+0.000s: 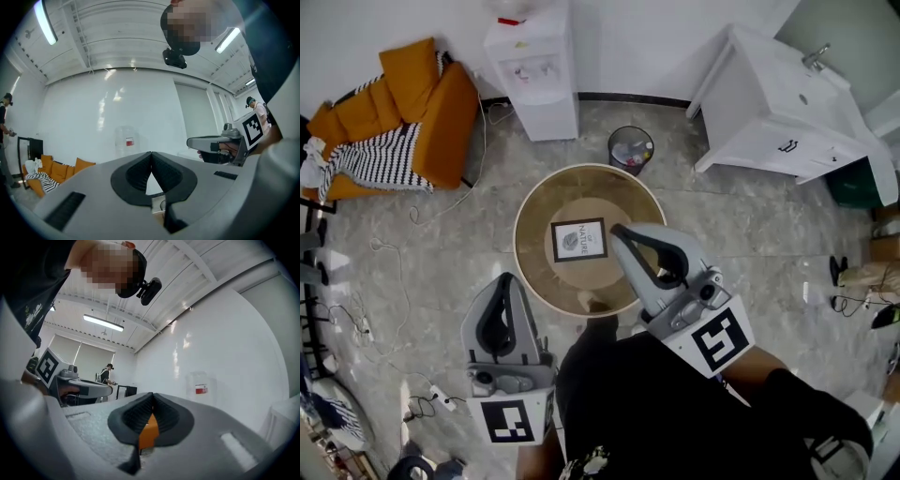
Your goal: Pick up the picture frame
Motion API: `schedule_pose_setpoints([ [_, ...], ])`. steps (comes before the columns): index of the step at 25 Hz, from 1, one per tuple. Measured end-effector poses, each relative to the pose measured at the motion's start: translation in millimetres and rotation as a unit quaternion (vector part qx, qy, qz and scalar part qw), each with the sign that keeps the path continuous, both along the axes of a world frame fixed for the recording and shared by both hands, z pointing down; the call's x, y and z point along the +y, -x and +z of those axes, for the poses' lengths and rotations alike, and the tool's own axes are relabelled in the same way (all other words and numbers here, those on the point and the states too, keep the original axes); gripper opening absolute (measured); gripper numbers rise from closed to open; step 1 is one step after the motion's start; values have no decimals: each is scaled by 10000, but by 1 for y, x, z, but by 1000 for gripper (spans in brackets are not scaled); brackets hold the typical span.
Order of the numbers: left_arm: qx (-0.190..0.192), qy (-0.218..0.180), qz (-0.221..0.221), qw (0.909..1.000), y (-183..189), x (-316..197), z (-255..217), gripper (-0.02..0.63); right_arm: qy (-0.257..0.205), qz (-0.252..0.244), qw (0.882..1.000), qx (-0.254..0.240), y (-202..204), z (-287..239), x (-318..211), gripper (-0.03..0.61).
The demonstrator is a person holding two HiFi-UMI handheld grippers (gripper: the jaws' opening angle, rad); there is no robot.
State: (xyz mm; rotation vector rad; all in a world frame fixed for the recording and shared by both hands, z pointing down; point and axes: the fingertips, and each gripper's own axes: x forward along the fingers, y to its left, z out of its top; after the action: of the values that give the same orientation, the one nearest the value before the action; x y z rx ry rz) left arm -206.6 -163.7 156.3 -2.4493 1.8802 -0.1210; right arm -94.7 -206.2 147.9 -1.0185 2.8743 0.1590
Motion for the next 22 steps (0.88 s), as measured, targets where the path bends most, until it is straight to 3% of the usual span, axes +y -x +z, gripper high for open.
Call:
schedule_pose_setpoints([
  [6,-172,239,184,9994,21,-28,18,14,129,83,9999,18,25,17,-28,-2],
  [14,176,576,774,9952,24,-62,79,14,548,190,9969,526,46,71,-42,-2],
  [22,489,995,564,9922,34,-76,129,13,951,212,9916,851,47,118,-60,-2],
])
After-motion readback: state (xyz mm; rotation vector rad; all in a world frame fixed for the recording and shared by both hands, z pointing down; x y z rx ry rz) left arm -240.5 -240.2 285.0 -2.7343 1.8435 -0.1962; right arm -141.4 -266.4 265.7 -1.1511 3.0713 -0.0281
